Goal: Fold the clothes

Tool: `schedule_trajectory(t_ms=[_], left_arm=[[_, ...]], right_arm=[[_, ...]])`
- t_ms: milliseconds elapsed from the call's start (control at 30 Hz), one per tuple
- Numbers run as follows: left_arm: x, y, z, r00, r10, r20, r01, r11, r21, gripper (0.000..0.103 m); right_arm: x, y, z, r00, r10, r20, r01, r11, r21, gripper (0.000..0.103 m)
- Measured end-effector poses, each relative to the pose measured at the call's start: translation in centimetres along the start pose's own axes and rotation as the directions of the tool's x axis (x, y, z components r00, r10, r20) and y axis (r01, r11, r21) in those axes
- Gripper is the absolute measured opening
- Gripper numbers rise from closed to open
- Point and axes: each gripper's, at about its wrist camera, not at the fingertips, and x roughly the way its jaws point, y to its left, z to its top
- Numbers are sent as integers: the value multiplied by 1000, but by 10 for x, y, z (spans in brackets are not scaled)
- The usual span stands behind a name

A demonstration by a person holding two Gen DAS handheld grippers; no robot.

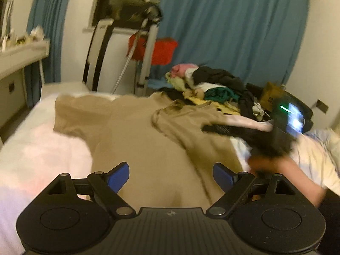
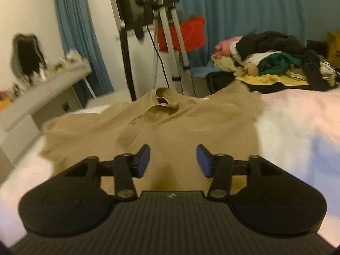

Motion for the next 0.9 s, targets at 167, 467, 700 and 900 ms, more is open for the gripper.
schedule_trajectory(t_ms=[167, 467, 700, 900], left_arm=[[29, 44, -2, 998, 31, -62, -37, 994, -99, 88], [61, 71, -3, 992, 10, -126, -31, 986, -166, 88], [31, 86, 1, 993, 101, -66, -113, 973, -204, 88], [10, 102, 3, 985, 168, -25, -169, 951, -258, 88]], right_arm=[[86, 25, 28, 996, -83, -23, 80, 993, -88, 42], [113, 86, 56, 984, -73, 161, 108, 970, -220, 67], [100, 168, 29, 957, 291, 13, -265, 889, -373, 77], [98, 237, -14, 870, 458, -182, -484, 725, -491, 77]])
